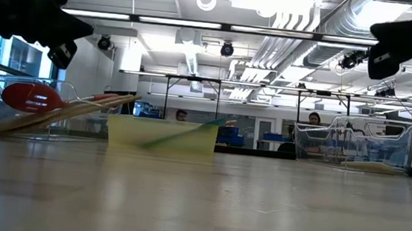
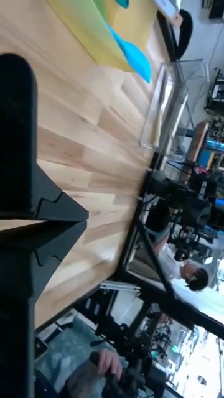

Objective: Pick & Place Kitchen Items
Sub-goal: Return to Home Position

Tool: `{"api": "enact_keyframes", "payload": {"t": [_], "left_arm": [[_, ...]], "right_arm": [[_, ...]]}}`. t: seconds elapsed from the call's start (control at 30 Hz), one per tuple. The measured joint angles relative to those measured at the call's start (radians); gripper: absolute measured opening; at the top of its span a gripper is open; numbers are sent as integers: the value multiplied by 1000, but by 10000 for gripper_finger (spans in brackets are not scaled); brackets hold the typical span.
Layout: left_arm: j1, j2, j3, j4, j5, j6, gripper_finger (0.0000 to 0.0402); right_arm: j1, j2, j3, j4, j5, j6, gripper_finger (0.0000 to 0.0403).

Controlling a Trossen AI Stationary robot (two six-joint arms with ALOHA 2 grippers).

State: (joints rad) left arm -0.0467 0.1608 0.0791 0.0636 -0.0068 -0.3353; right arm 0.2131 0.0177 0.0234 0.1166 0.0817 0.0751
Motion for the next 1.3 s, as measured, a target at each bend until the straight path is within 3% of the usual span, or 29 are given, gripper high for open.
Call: {"api": "enact_keyframes", "payload": {"t": [0.5,1.3], "left_arm": [[0,0,-64,-2,51,37,0],[1,30,-67,-51,28,-2,0]], "right_arm": [[0,5,-14,-58,132,-22,3],[0,8,-16,-66,125,3,3]]}}
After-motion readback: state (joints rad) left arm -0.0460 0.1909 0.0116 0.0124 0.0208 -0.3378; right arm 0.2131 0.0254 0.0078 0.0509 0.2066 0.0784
